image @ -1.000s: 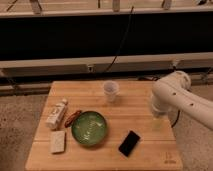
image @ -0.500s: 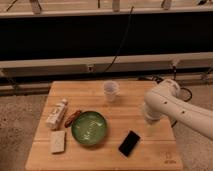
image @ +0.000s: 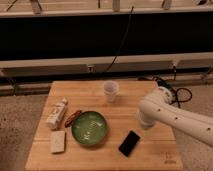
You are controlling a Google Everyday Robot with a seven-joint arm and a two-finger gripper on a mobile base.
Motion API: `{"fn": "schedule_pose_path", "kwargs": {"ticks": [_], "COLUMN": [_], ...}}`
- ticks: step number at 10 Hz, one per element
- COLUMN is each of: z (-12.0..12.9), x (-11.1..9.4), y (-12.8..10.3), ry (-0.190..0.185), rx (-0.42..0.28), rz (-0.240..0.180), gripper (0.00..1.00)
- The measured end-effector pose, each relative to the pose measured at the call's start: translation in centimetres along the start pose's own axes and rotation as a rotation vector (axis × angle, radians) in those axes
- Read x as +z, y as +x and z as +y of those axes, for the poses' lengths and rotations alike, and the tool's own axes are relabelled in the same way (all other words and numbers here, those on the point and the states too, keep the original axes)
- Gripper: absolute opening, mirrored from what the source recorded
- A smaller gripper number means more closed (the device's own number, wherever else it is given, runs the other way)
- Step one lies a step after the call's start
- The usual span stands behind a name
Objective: Place the eraser in the ceramic cup
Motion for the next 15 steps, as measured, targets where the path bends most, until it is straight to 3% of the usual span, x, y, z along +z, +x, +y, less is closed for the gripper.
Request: {"fn": "schedule_pose_path", "kwargs": {"ticks": [2,8,15], "z": [0.7,2.7,3.2], "x": [1.8,4.5,5.6], "y": [-0.6,-2.5,-2.8], "ry": [-0.012,-0.044,-0.059], "rx": [-0.049,-0.152,-0.205], "rz": [-0.01,-0.029,-0.044], "gripper": [0.8,0.8,0.8]}}
